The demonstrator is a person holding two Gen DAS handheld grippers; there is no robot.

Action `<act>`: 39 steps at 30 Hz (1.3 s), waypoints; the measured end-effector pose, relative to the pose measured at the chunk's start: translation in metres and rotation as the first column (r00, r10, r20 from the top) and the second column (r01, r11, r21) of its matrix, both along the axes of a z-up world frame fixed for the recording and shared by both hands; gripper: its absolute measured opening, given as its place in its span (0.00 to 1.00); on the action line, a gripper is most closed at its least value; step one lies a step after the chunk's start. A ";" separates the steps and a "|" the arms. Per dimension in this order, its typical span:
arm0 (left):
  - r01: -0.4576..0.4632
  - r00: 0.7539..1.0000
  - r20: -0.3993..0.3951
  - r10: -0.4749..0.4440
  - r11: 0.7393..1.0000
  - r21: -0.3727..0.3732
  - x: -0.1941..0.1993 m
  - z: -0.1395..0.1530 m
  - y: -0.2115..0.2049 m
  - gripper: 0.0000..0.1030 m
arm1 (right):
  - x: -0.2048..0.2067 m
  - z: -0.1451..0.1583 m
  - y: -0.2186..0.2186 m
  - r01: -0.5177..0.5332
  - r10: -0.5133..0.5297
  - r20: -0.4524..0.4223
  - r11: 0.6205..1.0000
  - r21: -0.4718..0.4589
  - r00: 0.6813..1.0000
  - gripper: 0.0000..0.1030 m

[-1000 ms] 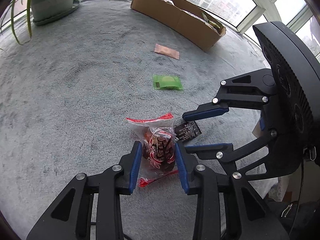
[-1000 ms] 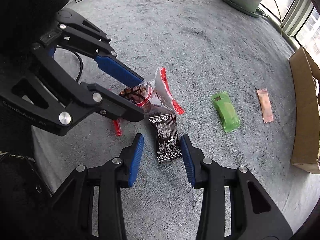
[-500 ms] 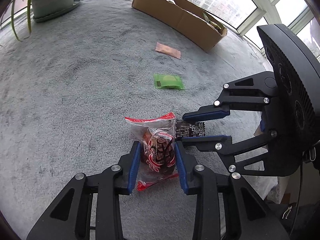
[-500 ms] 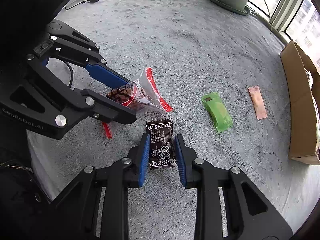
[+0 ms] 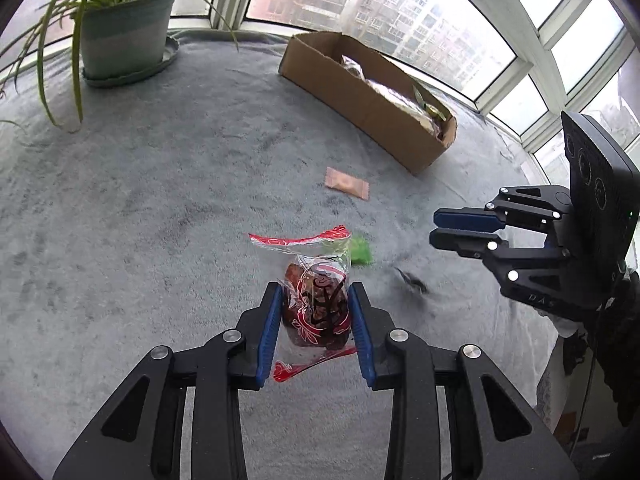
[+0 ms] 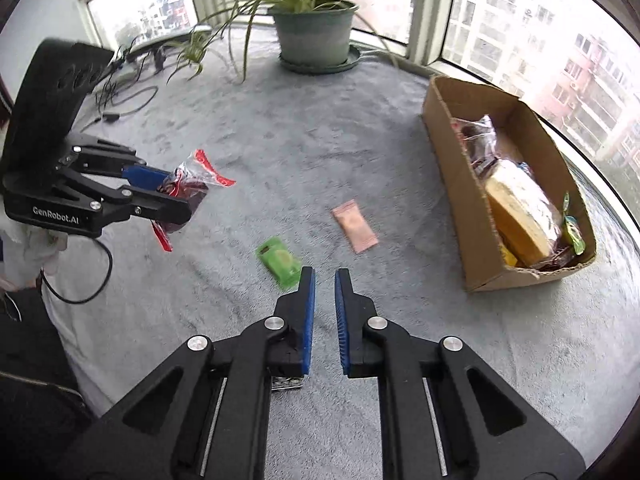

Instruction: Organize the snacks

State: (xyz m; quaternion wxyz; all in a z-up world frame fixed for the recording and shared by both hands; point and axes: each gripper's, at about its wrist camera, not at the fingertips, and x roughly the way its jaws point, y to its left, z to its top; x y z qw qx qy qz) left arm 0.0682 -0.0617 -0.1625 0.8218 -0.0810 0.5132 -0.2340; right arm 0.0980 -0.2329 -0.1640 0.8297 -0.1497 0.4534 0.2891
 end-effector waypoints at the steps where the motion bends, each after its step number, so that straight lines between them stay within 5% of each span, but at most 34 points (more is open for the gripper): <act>1: -0.002 1.000 0.014 0.002 1.000 0.001 0.004 0.004 -0.001 0.31 | 0.003 0.003 -0.004 0.016 -0.016 0.004 1.000 0.014 1.000 0.09; 7: -0.016 0.999 0.037 0.016 1.000 0.005 0.022 0.009 -0.003 0.31 | 0.003 -0.007 -0.011 -0.018 0.022 -0.090 0.998 0.052 0.996 0.11; 9: -0.016 0.999 0.040 0.016 1.000 0.004 0.021 0.010 -0.001 0.31 | -0.004 -0.017 -0.006 -0.050 0.055 -0.129 0.998 0.044 0.990 0.34; 11: -0.017 0.999 0.036 0.017 1.000 0.006 0.020 0.009 0.001 0.31 | -0.014 -0.028 -0.001 -0.085 0.085 -0.151 0.996 0.003 0.985 0.43; 20: -0.005 0.999 0.048 0.004 1.000 0.025 0.014 0.010 -0.004 0.31 | -0.034 -0.068 0.023 -0.137 0.108 -0.207 0.982 -0.130 0.972 0.43; 25: 0.010 0.994 0.105 -0.017 0.997 0.071 0.007 0.023 -0.012 0.31 | -0.036 -0.075 0.029 -0.118 0.082 -0.194 0.976 -0.181 0.978 0.28; 33: 0.033 0.982 0.181 -0.053 0.993 0.110 -0.006 0.042 -0.022 0.31 | -0.047 -0.066 0.025 -0.057 0.028 -0.180 0.986 -0.155 0.983 0.24; 39: 0.031 0.978 0.203 -0.053 0.993 0.111 -0.013 0.055 -0.022 0.31 | -0.051 -0.025 -0.007 0.074 -0.080 -0.108 0.995 -0.065 0.991 0.24</act>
